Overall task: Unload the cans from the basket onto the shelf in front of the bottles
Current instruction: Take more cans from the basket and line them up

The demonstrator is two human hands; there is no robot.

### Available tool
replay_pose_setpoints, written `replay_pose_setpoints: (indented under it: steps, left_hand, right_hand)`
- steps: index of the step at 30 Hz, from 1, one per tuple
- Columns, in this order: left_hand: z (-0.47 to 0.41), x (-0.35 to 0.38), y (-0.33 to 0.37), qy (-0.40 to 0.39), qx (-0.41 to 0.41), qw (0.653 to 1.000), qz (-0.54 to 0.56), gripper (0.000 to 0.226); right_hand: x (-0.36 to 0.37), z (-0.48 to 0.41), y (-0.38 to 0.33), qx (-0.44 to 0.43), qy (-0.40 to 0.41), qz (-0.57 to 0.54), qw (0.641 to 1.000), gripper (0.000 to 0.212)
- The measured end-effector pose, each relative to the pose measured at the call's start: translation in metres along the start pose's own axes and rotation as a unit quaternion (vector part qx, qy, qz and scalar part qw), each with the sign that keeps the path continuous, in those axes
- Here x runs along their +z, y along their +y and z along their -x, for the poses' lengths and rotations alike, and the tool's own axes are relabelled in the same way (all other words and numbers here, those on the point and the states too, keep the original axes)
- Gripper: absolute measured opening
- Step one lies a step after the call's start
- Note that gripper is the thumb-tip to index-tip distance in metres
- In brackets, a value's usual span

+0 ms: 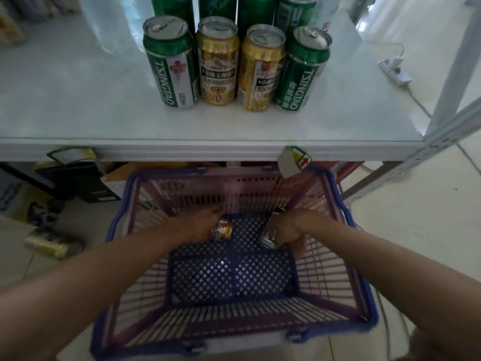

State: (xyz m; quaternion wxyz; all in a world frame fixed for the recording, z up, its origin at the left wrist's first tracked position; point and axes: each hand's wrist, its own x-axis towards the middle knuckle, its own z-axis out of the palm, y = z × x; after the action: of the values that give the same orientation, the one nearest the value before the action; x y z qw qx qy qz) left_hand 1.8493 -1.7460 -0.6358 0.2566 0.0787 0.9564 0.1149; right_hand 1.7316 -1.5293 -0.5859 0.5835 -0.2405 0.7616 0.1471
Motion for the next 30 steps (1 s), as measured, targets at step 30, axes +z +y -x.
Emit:
replay_pose_setpoints:
  steps: [30]
  left_hand:
    - [0.037,-0.015,0.025,0.061,-0.001,0.964,0.259,0.075]
  right_hand:
    - [0.044,0.048,0.021,-0.221,0.28,-0.407,0.841,0.062]
